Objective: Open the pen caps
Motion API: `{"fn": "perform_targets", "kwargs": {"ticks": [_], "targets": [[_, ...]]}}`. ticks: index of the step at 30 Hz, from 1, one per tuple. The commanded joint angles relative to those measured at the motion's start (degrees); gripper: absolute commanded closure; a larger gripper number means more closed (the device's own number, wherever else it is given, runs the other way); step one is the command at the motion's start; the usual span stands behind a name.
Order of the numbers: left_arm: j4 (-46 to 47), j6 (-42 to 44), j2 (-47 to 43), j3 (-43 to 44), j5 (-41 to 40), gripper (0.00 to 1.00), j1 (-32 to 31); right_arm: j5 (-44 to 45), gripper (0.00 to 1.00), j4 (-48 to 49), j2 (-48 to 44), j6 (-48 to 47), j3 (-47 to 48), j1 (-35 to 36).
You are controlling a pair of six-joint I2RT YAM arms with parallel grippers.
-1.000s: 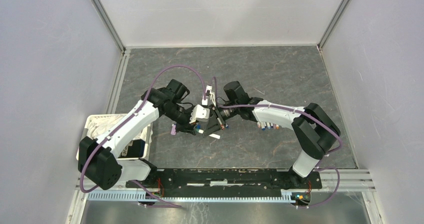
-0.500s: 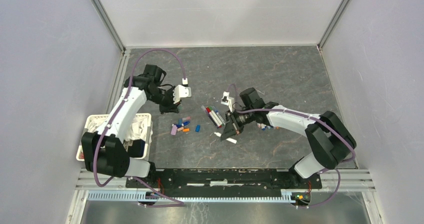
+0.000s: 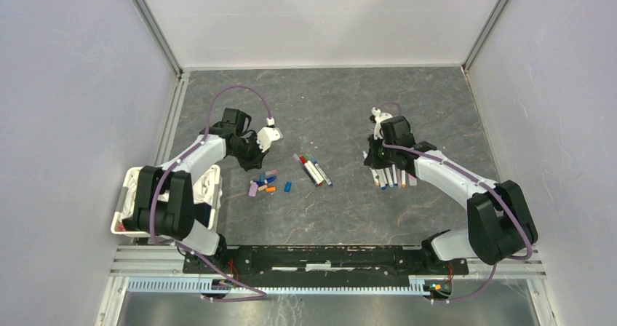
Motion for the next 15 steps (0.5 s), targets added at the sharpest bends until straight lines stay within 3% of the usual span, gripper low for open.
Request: {"fn": "perform_targets", "kwargs": {"ticks": [1,5,15], "targets": [[5.35,-4.46,0.15,-1.40,-1.10,0.78,-0.09,11.15,1.00,1.64,-0.58,1.17,-1.80,-1.17],[4.44,-3.59,-0.04,-2.32,0.41,0.66,-0.12,13.30,0.95,2.96,1.25,1.16,-2.72,-1.34],[-2.47,0.33,-0.80,-1.06,6.43,0.60,-0.07,14.22,0.69,3.61,3.27,0.42,-3.10,-1.36]]}}
